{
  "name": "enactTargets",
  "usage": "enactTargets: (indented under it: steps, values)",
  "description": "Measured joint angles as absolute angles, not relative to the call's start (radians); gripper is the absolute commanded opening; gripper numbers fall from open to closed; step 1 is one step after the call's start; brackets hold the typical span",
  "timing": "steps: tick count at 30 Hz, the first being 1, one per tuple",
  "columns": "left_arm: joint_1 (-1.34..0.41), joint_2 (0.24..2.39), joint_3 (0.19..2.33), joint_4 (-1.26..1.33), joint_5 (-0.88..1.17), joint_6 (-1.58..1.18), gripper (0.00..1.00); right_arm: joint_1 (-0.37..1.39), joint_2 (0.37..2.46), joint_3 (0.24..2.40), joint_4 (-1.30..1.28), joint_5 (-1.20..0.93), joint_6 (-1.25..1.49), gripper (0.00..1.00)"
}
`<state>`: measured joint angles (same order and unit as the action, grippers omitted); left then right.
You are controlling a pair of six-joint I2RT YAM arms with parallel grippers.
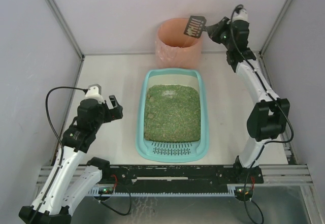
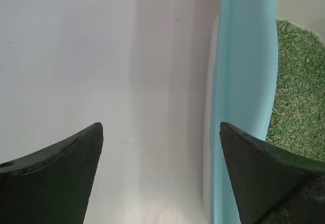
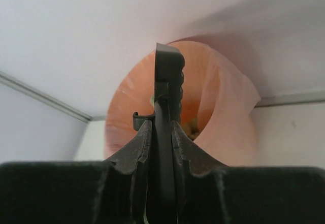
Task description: Clean the litter box
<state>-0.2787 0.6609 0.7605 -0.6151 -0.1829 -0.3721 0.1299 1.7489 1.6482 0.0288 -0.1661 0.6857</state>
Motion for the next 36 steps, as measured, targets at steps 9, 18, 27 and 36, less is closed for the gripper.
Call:
enactTargets:
  steps: [9,18,27,36]
  values:
    - [-0.265,0.661,0.76,-0.615,-0.17,-0.371,1.0,0.275,1.863,1.82,-0.033,-0.102,0.152,0.0]
    - [-0.262,0.661,0.76,-0.614,-0.147,-0.363,1.0,0.403,1.819,1.689,0.116,0.055,-0.427,0.0]
    - [-0.26,0.672,0.749,-0.599,-0.093,-0.355,1.0,0.471,1.514,1.438,0.216,0.074,-0.464,0.0]
    - [-0.262,0.673,0.748,-0.557,-0.056,-0.355,0.98,0.499,1.161,1.355,0.054,-0.007,0.009,0.0]
